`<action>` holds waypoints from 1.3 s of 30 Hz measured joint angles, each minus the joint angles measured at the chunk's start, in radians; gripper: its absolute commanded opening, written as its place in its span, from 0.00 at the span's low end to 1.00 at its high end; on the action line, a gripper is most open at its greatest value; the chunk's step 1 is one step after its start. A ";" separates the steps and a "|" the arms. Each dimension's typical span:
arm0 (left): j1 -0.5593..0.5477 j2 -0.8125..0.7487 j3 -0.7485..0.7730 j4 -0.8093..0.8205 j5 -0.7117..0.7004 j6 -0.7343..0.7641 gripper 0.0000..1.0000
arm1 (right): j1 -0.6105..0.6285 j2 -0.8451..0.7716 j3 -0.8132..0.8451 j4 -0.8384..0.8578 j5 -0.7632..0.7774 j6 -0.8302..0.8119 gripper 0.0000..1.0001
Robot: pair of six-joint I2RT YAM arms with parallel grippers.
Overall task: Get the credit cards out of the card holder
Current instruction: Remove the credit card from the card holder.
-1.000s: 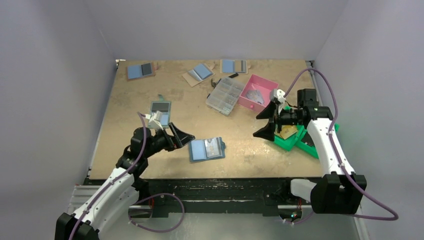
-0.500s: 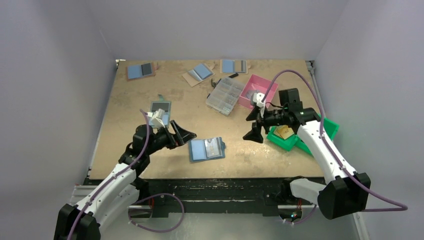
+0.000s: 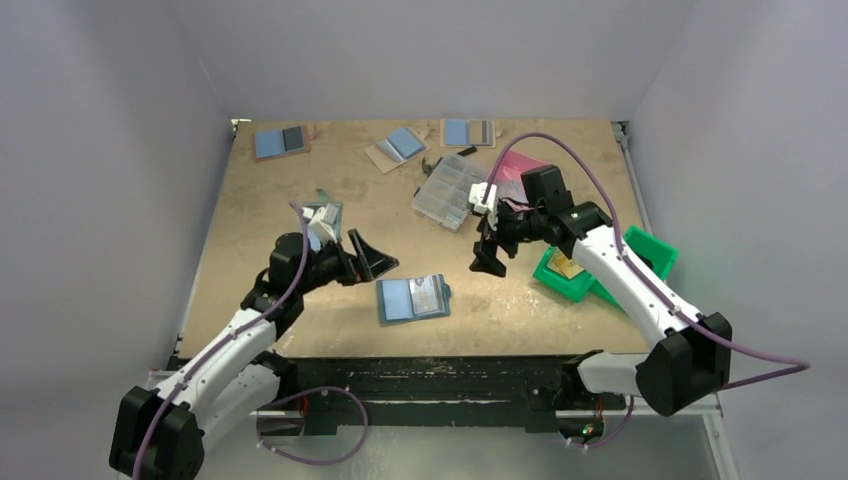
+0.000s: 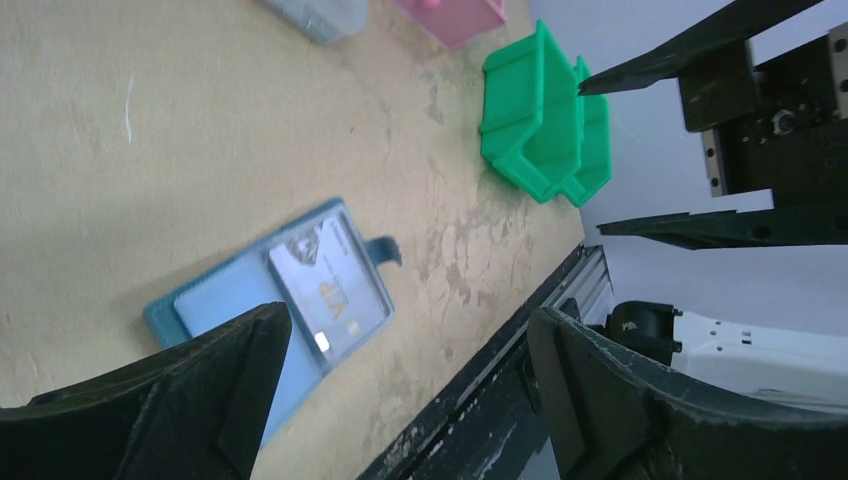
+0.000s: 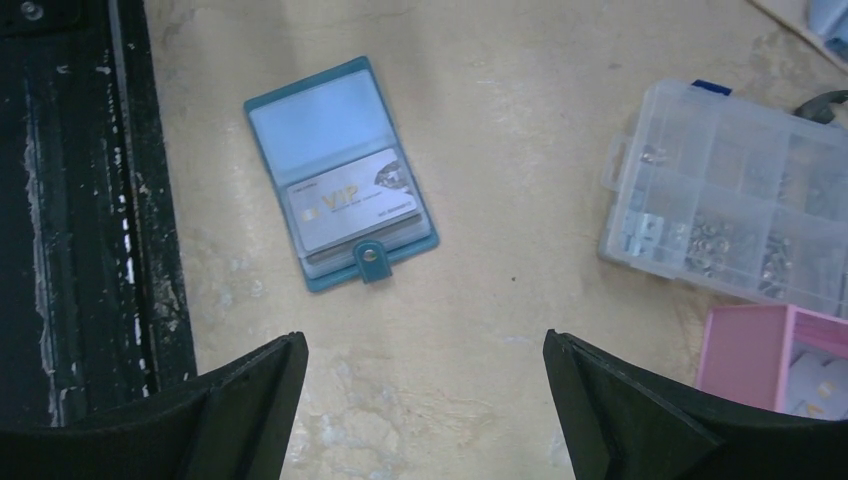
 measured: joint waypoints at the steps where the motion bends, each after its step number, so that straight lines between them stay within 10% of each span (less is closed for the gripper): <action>1: 0.000 0.016 0.027 -0.008 -0.001 0.013 0.97 | 0.000 0.009 0.011 0.008 0.007 0.010 0.99; 15: 0.000 0.273 0.207 0.169 -0.023 0.139 0.99 | -0.002 0.064 0.021 0.188 -0.022 0.225 0.99; 27: 0.000 0.459 0.317 0.117 0.149 0.165 0.93 | -0.006 0.135 -0.190 0.611 -0.067 0.845 0.98; 39: 0.000 0.444 0.187 0.170 0.140 0.102 0.79 | 0.060 0.257 -0.200 0.692 -0.119 0.945 0.41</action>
